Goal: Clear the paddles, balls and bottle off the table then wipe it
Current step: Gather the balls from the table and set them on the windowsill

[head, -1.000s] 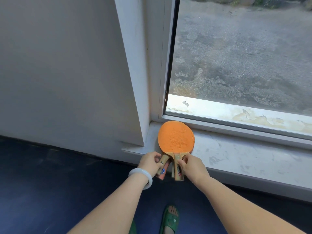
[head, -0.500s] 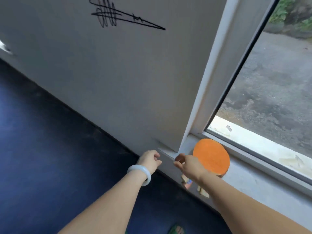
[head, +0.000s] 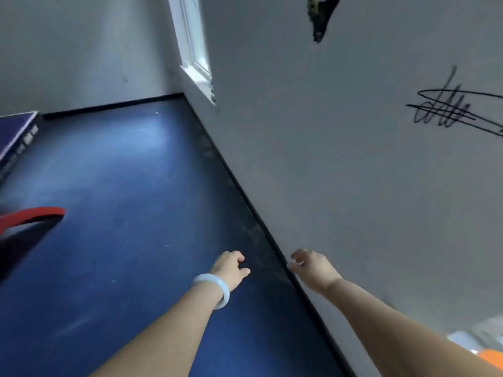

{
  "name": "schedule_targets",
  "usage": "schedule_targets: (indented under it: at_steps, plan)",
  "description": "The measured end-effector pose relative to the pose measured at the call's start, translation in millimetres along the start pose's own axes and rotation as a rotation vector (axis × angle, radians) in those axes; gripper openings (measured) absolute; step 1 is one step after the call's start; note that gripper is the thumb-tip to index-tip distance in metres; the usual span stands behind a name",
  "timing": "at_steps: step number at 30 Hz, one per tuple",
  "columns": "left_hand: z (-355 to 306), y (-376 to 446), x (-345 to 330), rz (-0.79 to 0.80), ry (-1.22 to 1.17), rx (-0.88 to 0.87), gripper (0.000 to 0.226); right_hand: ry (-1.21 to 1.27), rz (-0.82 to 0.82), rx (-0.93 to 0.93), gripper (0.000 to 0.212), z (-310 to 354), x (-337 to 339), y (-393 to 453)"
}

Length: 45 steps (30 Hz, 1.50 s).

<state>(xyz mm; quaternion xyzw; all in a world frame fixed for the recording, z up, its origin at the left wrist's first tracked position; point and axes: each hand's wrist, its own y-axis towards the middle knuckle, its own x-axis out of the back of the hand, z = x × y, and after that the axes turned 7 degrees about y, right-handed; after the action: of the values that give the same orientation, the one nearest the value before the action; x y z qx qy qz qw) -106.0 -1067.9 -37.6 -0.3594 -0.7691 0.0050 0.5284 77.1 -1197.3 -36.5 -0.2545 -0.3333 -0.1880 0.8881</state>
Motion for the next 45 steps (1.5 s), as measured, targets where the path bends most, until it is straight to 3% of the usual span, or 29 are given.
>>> schedule_targets:
  at_steps: [11, 27, 36, 45]
  plan:
    - [201, -18, 146, -0.277, -0.164, 0.335, 0.043, -0.106, 0.225, 0.337, 0.044, 230, -134, 91]
    - [352, 41, 244, -0.457, -0.318, 0.732, 0.039, -0.351, 0.637, 0.706, 0.05, 448, -274, 256]
    - [449, 47, 272, -0.552, -0.408, 0.922, 0.036, -0.394, 0.801, 0.805, 0.044, 549, -377, 284]
    - [575, 51, 321, -0.592, -0.496, 0.962, 0.033, -0.432, 0.802, 0.837, 0.046, 651, -469, 303]
